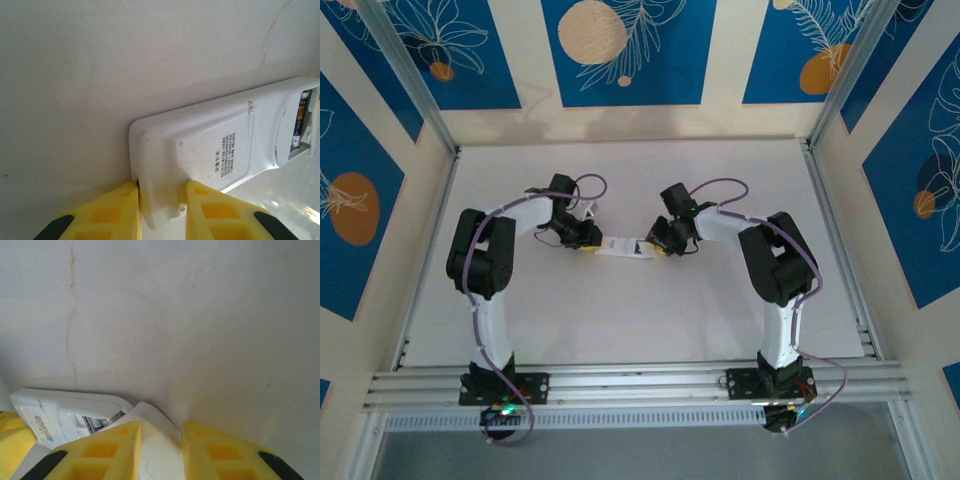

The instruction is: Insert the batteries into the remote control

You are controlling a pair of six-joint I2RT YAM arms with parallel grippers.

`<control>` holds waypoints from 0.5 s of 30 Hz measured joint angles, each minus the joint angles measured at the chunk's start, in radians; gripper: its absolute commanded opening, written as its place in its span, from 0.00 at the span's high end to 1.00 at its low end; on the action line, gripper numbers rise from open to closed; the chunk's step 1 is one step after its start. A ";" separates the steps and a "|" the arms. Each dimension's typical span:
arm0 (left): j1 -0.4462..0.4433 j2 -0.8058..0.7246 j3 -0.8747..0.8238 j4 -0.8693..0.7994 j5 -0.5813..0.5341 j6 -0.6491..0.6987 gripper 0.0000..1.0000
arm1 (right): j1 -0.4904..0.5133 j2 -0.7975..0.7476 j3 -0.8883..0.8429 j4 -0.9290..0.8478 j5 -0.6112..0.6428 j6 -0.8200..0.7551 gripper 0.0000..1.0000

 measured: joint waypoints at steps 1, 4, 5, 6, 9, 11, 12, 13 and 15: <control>0.000 0.000 0.000 0.000 0.000 0.000 0.78 | 0.004 -0.001 0.000 0.001 0.000 0.000 0.70; 0.000 0.000 0.000 0.000 0.000 0.000 0.78 | 0.010 -0.003 0.000 0.004 0.003 -0.008 0.68; 0.000 0.000 0.000 0.000 0.000 0.000 0.78 | 0.013 -0.003 0.000 0.004 0.003 -0.008 0.66; 0.000 0.000 0.000 0.000 0.000 0.000 0.78 | 0.015 -0.005 0.000 0.005 0.002 -0.008 0.64; 0.000 0.000 0.000 0.003 0.000 0.002 0.78 | 0.021 -0.020 -0.019 0.036 -0.016 -0.011 0.57; 0.000 0.000 0.000 0.003 0.000 0.002 0.78 | 0.025 -0.032 -0.039 0.060 -0.034 -0.020 0.56; 0.000 0.000 0.000 0.004 0.000 0.002 0.78 | 0.025 -0.037 -0.047 0.068 -0.043 -0.026 0.56; 0.000 0.000 0.000 0.004 0.000 0.002 0.78 | 0.026 -0.039 -0.053 0.076 -0.051 -0.035 0.56; 0.000 0.000 0.000 0.003 0.000 0.002 0.78 | 0.026 -0.042 -0.066 0.091 -0.068 -0.048 0.57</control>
